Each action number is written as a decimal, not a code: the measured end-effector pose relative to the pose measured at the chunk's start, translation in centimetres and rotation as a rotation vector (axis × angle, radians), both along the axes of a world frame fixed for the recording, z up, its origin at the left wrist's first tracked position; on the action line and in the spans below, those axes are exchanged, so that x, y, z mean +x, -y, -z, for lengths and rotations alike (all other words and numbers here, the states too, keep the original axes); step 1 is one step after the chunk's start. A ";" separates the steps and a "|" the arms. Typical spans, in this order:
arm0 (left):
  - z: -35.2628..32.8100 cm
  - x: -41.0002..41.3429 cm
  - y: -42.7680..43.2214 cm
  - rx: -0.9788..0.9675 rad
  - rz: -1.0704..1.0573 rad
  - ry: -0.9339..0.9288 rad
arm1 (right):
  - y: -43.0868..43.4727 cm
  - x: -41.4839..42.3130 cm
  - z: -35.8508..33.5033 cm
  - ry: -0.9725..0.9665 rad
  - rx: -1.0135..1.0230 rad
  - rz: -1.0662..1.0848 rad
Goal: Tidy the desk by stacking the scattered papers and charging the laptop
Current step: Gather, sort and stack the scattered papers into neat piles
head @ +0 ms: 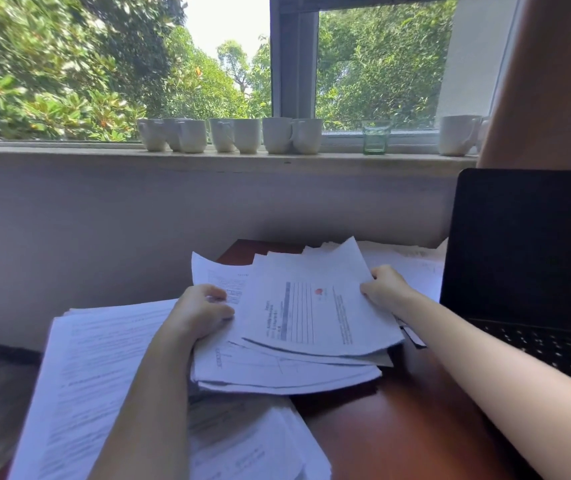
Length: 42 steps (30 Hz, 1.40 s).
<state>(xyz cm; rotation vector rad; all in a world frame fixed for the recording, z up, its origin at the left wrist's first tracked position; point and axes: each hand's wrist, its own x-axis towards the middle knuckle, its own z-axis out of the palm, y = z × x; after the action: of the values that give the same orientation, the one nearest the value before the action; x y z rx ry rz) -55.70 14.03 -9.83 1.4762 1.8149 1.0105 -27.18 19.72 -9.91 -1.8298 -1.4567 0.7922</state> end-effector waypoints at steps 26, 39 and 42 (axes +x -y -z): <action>0.9 0.2 -0.3 0.003 0.004 -0.161 | 3.0 -1.0 0.6 -0.213 -0.045 -0.062; 0.5 -0.6 -1.0 -0.051 -0.091 0.024 | 3.1 -3.0 1.3 -0.032 0.017 -0.505; 0.9 -0.9 -1.2 -0.057 -0.107 -0.032 | 3.0 -3.6 1.5 0.241 0.028 -0.547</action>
<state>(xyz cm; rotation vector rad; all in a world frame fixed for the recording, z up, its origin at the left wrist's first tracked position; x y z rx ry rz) -56.64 15.28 -10.72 1.3812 1.9466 0.9829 -30.81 16.71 -11.40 -1.5561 -2.1619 0.8134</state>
